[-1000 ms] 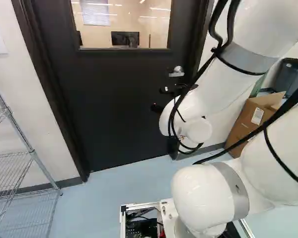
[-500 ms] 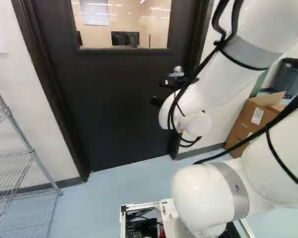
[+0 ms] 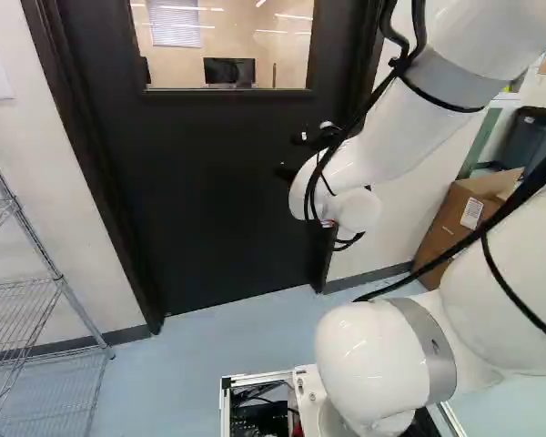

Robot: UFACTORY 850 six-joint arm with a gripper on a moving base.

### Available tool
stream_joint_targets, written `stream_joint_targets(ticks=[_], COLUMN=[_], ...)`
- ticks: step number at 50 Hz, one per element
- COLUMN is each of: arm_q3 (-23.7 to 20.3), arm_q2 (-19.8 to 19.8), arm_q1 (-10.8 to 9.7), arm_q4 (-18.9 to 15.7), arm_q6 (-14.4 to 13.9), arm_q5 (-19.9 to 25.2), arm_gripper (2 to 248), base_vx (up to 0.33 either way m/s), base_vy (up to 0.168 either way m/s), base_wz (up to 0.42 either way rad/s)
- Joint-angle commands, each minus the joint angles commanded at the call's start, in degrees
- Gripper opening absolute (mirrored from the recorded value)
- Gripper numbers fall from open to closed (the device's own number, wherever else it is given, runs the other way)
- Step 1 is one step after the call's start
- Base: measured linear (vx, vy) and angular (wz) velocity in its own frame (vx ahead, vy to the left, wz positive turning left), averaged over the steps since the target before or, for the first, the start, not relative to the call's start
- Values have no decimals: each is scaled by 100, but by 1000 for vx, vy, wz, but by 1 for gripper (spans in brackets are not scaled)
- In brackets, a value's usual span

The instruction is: Open the door and move inside

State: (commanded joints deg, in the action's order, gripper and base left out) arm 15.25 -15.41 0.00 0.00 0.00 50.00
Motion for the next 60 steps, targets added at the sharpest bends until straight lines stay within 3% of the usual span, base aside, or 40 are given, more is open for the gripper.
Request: stream_joint_targets(ticks=[60], arm_q3=[1259], arm_q2=[527], arm_q1=[0], arm_q4=[0], arm_q6=[0], arm_q5=[-26], arm_gripper=[247], base_vx=[0], base_vy=[0], base_wz=[0])
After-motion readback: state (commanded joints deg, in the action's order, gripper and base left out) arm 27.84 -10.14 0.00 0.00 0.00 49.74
